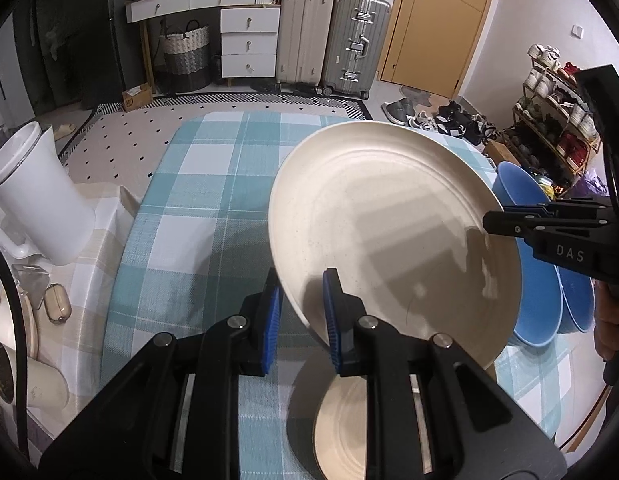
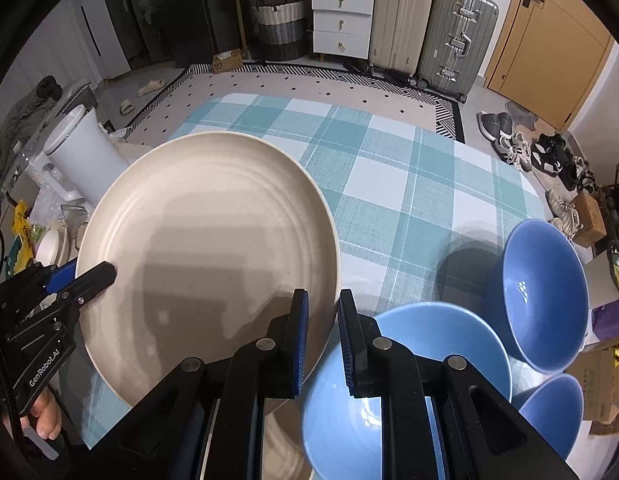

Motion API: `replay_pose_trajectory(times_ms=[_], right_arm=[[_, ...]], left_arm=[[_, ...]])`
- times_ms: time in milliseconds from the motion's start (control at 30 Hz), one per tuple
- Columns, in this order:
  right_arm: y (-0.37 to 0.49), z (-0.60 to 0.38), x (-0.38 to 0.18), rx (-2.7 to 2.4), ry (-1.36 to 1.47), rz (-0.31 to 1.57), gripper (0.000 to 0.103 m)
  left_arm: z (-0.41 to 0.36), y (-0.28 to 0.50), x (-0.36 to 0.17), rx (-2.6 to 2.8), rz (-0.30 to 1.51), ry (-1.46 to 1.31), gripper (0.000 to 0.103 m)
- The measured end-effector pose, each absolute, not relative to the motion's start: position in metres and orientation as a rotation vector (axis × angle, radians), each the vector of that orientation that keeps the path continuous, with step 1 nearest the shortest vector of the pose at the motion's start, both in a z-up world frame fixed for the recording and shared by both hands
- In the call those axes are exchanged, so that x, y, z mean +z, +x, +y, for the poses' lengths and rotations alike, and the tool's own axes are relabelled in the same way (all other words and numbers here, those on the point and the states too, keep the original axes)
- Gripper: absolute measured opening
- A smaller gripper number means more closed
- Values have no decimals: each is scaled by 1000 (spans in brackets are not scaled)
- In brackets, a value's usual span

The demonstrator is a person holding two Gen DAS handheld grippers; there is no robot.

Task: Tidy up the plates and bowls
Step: 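Carry the cream plate with both grippers over the cream plate stack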

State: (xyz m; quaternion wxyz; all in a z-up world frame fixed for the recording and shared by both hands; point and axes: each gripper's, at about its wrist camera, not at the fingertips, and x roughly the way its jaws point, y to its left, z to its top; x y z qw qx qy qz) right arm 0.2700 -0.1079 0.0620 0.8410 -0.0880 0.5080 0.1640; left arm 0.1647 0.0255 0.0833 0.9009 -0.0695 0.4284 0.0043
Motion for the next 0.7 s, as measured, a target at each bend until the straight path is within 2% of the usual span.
replay_pose_trajectory(times_ms=[700], right_arm=[[205,-129,78,374,-123,981,15]], left_arm=[[10,122,98,-19,869,-116,17]])
